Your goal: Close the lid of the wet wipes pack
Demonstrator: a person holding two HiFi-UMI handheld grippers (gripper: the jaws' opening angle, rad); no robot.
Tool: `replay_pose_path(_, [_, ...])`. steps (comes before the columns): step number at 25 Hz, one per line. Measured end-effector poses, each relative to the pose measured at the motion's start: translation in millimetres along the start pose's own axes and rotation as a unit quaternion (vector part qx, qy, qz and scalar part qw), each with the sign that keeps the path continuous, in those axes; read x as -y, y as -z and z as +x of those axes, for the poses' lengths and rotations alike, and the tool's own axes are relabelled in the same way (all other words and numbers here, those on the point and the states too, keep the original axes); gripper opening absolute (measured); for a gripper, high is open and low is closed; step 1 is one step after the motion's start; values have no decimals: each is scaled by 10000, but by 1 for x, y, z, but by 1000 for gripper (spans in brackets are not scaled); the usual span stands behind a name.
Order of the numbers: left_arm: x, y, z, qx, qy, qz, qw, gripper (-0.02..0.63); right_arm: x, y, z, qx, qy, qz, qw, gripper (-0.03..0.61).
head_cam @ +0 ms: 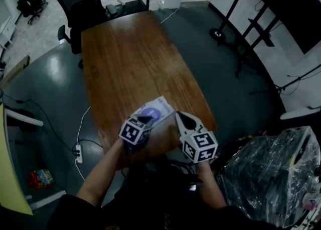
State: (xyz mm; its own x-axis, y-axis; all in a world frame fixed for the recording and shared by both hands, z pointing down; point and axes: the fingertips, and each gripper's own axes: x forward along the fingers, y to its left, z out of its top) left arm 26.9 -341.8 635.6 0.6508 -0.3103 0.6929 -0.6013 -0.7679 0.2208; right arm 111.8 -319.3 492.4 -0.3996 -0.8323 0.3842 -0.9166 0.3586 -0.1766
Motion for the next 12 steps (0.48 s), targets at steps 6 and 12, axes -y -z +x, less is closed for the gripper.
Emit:
replay_pose_path(6, [6,2,10,-86,-150,73,9998,8,5,2,0,-18,-33,-19,10000,11])
replay_pose_path(12, [6,8,17,-310,-486,460,9973,6,5,1,2,-36,-139,-46,9999,11])
